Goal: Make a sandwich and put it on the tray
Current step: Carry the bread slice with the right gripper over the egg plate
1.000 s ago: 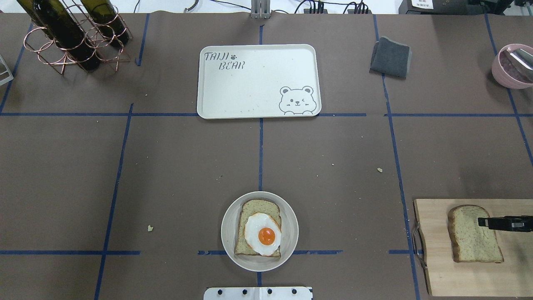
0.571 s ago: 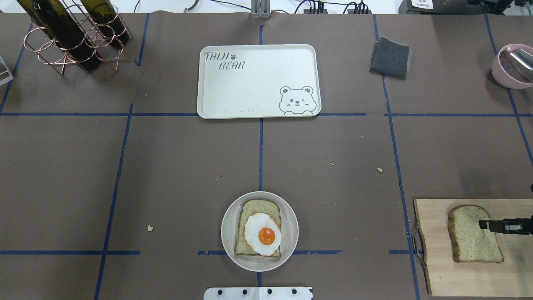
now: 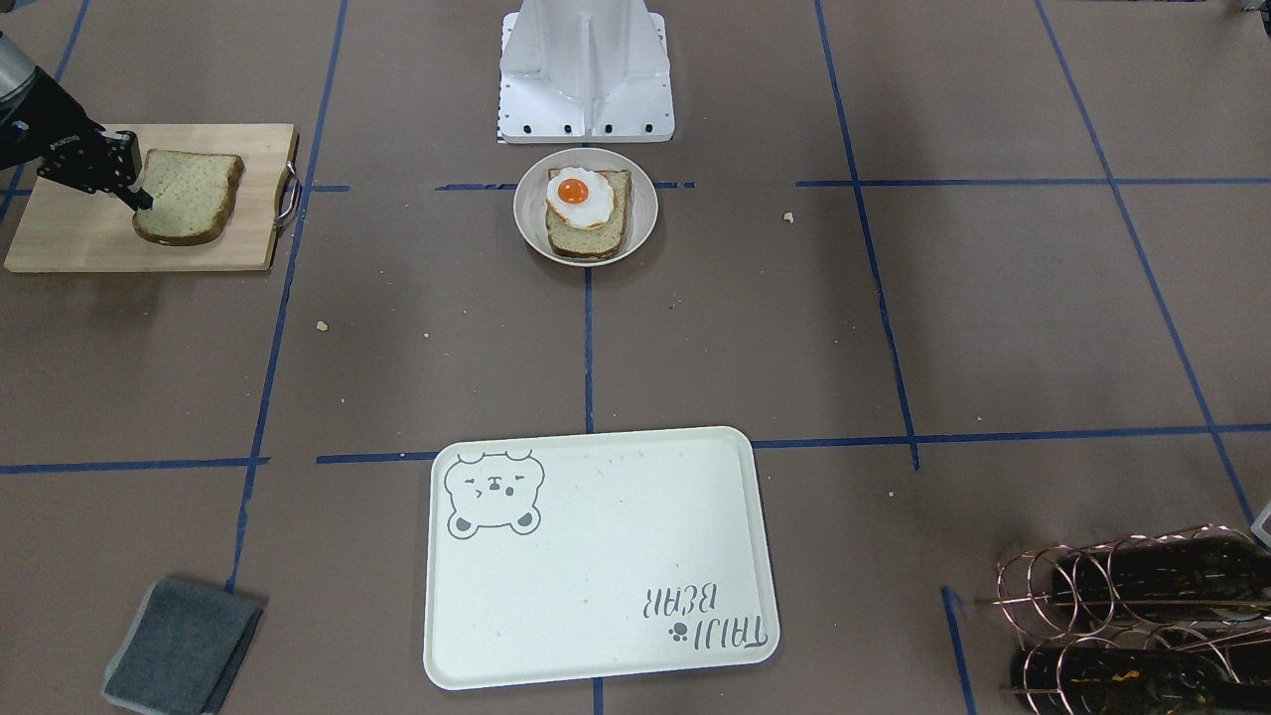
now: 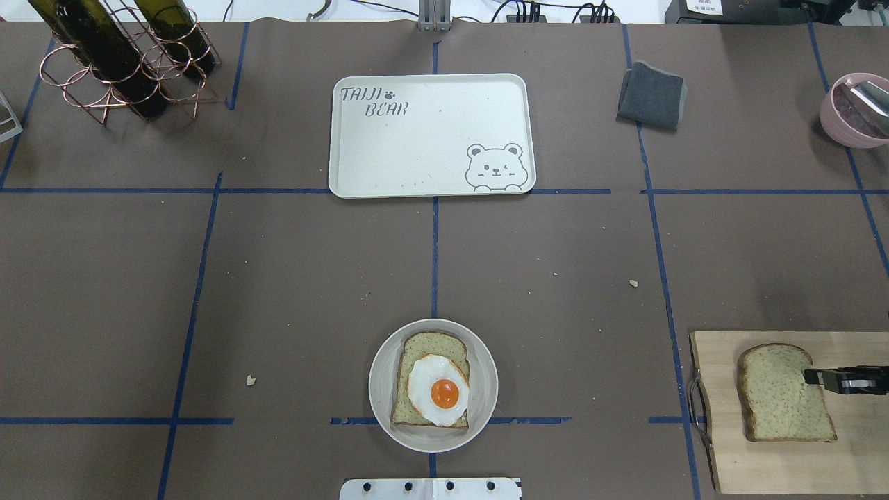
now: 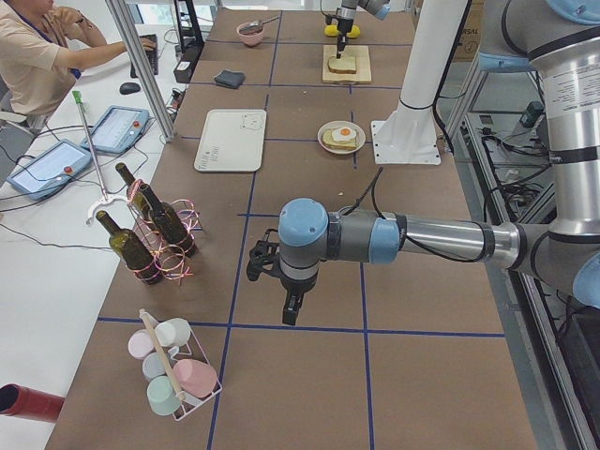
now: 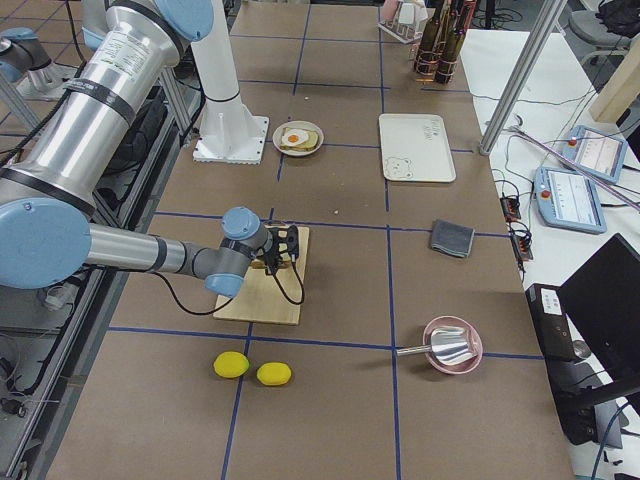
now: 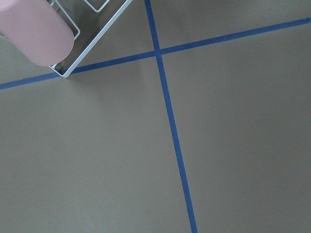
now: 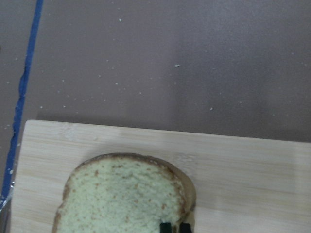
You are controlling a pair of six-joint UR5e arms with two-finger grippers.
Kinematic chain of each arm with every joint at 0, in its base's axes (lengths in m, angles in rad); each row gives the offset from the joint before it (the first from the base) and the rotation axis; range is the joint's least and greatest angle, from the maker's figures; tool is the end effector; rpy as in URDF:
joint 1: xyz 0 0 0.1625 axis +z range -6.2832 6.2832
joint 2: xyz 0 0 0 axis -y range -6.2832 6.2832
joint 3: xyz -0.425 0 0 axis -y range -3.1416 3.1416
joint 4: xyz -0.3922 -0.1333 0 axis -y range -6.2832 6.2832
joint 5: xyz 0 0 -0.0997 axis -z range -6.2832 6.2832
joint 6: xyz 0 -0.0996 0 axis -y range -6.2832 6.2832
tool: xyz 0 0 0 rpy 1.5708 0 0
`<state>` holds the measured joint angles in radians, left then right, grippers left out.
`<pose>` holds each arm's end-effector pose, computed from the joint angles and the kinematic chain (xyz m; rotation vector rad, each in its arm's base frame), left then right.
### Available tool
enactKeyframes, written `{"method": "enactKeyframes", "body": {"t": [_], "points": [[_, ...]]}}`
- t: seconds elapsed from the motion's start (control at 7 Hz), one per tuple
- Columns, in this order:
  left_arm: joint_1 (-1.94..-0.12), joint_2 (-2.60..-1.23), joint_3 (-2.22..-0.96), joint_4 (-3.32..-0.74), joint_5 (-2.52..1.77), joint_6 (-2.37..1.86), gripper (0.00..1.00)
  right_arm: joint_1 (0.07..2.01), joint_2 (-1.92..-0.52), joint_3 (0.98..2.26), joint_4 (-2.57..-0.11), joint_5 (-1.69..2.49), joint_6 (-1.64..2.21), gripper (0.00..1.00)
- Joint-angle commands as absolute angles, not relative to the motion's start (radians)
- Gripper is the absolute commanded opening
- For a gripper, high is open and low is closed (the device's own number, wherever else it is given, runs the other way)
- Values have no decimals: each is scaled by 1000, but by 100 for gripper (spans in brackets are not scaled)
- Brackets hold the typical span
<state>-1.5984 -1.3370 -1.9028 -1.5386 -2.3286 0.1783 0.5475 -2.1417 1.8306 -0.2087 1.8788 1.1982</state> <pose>-0.0757 -0.3942 0.6031 0.1405 0.7480 0.1684 -0.1816 -0.2315 0.6008 0.2125 -1.0566 -0.0042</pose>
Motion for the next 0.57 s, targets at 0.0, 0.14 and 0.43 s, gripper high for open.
{"method": "enactKeyframes", "body": {"t": [0.0,0.14,0.43], "points": [[-1598,-1338,-1899,-1539,-2329,178,100,549,-2149,1981,-209,1919,1196,0],[-1598,-1336,-1898,-1539,-2329,178,100,548,-2111,2023,-210,1924,1204,0],[-1600,-1335,-1891,-1539,-2327,178,100,537,-1957,2025,-260,1940,1270,0]]}}
